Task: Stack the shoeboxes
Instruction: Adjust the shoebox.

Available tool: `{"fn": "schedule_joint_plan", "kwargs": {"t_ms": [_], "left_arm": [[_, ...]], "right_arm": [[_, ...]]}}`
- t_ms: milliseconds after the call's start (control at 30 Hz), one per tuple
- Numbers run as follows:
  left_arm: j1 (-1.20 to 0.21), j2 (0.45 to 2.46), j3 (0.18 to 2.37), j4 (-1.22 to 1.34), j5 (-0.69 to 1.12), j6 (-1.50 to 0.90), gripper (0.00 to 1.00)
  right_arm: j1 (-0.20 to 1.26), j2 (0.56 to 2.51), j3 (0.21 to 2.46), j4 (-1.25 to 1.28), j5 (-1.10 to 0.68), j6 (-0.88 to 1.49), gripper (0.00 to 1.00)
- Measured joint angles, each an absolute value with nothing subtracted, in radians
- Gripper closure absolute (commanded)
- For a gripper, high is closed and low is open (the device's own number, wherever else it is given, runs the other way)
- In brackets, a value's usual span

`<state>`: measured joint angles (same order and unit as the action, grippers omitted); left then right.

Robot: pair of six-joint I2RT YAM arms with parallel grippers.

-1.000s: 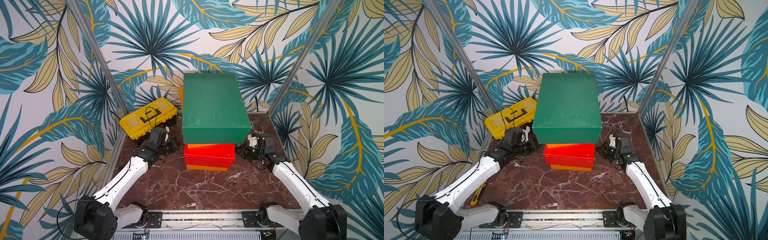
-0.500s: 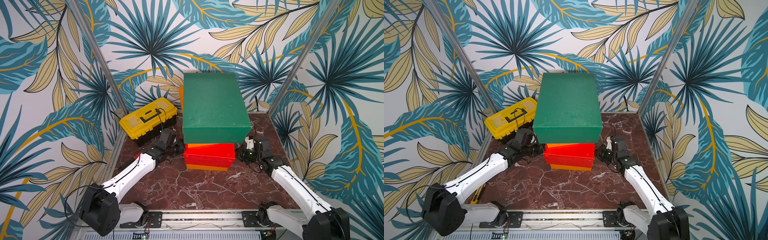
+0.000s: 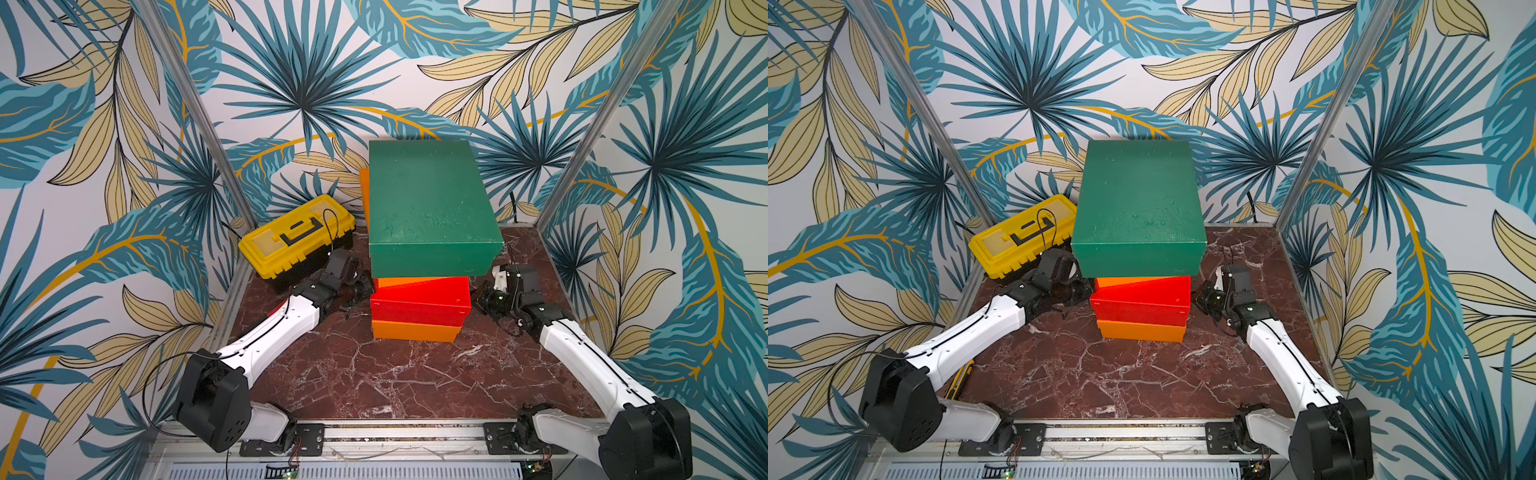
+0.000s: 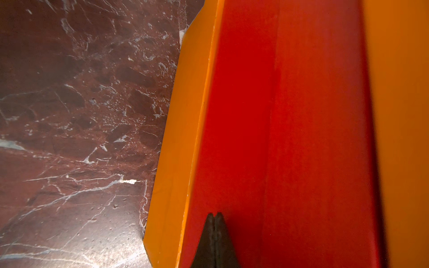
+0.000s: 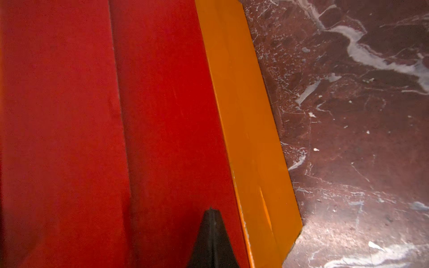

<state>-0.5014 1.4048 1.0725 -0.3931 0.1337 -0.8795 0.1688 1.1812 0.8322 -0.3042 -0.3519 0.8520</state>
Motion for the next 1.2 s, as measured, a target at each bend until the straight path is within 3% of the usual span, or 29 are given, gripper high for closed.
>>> {"fn": "schedule_joint_plan", "kwargs": {"t_ms": [1200], "left_arm": [[-0.530,1.407,1.073,-0.391,0.120,-0.883,0.98]], "right_arm": [[0.162,1.096,0.802,-0.326,-0.337,0.873,1.00]]}}
